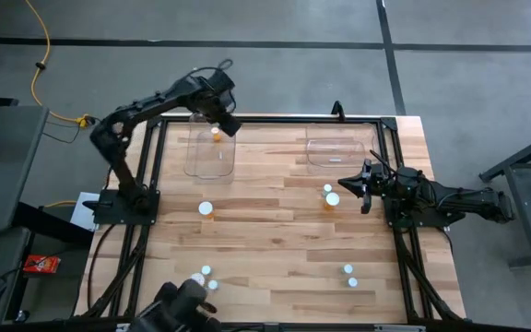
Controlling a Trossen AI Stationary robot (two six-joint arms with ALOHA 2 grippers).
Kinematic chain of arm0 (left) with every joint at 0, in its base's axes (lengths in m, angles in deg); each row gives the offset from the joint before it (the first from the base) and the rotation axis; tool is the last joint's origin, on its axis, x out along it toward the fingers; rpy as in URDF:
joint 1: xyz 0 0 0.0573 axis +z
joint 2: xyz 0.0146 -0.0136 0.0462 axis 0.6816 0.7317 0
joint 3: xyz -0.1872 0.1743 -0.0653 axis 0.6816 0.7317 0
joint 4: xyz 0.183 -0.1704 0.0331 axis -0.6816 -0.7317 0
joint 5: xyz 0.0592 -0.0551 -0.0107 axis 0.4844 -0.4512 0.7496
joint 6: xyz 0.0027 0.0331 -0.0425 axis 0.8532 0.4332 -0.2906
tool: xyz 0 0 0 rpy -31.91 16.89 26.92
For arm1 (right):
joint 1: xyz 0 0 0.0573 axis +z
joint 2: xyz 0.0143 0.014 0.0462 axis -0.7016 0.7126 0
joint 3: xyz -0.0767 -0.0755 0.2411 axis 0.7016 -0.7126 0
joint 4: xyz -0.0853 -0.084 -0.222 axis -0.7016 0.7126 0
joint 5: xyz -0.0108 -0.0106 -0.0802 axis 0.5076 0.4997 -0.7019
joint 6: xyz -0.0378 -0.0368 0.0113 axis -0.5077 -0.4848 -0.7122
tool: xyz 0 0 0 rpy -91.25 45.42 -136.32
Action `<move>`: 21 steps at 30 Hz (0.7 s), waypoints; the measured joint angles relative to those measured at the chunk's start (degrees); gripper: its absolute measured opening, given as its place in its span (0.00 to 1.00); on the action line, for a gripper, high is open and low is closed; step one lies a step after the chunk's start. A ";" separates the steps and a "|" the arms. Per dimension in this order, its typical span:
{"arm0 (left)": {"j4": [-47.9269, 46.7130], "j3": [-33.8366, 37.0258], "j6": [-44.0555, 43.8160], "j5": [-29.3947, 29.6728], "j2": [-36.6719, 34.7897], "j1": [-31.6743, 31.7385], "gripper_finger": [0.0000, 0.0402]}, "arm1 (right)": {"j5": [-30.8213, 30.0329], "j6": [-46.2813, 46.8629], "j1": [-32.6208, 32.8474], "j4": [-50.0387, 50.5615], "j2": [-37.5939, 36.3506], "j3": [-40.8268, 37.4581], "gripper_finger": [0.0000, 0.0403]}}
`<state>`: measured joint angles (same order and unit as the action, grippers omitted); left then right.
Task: Pick and place medicine bottles into bin by pill shape (circle, oval)
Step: Put the large orange pill bottle into the right transparent bin
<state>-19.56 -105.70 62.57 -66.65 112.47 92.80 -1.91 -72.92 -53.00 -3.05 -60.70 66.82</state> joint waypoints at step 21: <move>65.21 46.06 -16.54 9.95 -49.23 -40.01 0.41 | 0.01 0.02 -0.02 0.00 0.00 0.01 0.00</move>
<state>45.65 -59.64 46.02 -56.70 63.23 52.79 -1.90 -72.90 -53.02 -3.05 -60.70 66.83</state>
